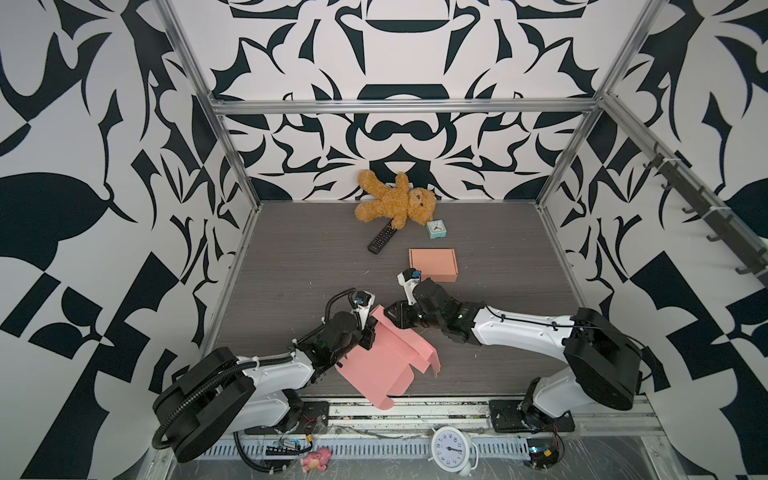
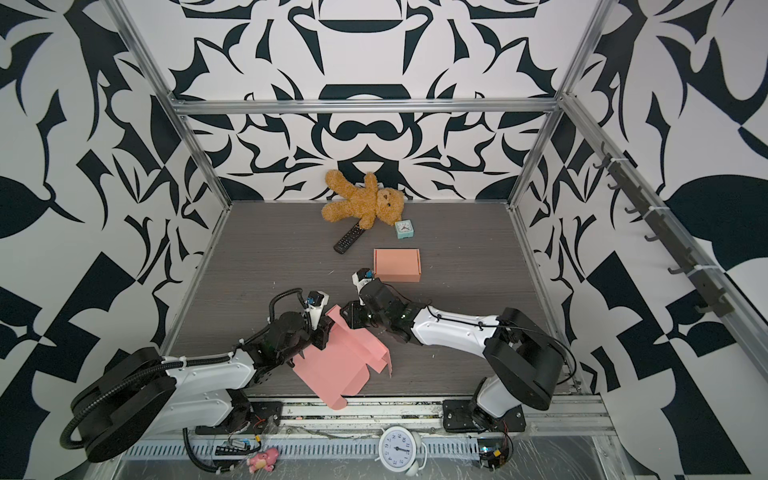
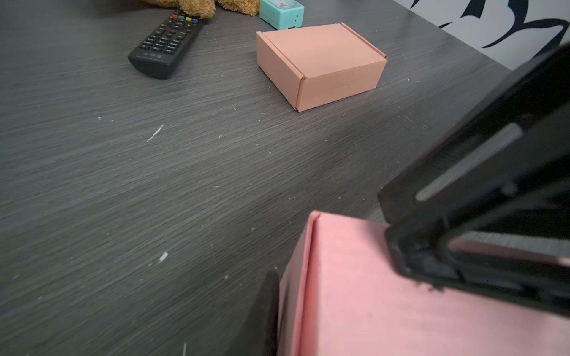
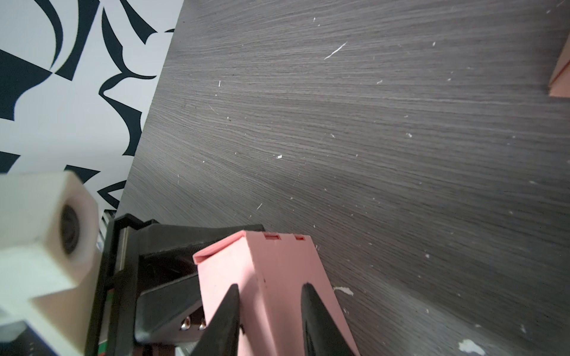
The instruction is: Fold the paper box
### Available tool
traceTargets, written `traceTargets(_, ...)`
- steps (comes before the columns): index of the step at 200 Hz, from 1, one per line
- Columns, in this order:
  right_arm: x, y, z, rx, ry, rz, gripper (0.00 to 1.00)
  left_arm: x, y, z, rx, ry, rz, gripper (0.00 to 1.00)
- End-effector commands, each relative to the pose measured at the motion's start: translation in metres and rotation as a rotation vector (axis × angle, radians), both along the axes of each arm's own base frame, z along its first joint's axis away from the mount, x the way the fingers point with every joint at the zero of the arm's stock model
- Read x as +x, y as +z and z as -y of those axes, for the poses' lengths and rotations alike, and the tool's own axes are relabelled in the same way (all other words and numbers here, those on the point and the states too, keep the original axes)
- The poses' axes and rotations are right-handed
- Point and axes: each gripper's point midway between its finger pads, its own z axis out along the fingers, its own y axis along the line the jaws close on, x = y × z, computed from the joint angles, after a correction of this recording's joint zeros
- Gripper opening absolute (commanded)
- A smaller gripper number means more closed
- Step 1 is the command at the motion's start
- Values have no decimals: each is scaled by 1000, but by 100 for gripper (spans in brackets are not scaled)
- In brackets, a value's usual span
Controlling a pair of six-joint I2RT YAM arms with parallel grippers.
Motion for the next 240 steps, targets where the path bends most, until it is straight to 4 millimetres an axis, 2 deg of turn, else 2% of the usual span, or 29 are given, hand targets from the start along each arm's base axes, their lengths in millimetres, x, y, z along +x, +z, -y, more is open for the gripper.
traceTargets(1, -14, -8, -1, 38, 18, -70, 33, 9, 11, -4, -13, 55, 39, 18)
traceTargets(46, -23, -7, -3, 121, 20, -110, 31, 9, 10, -3, -6, 56, 44, 18)
traceTargets(87, -22, -11, 6, 85, -1, -97, 31, 8, 3, -4, 0, 63, 39, 21)
traceTargets(116, -22, -13, 3, 92, 5, -104, 30, 7, 2, -4, 5, 70, 41, 20)
traceTargets(171, -44, -15, -1, 117, 51, -131, 28, 7, 1, -6, 25, 89, 51, 16)
traceTargets(201, -47, -23, 9, 87, 25, -133, 28, 6, -1, -5, 31, 80, 46, 22)
traceTargets(240, -41, -21, 13, 70, -1, -107, 27, 1, -8, -6, 28, 77, 34, 26)
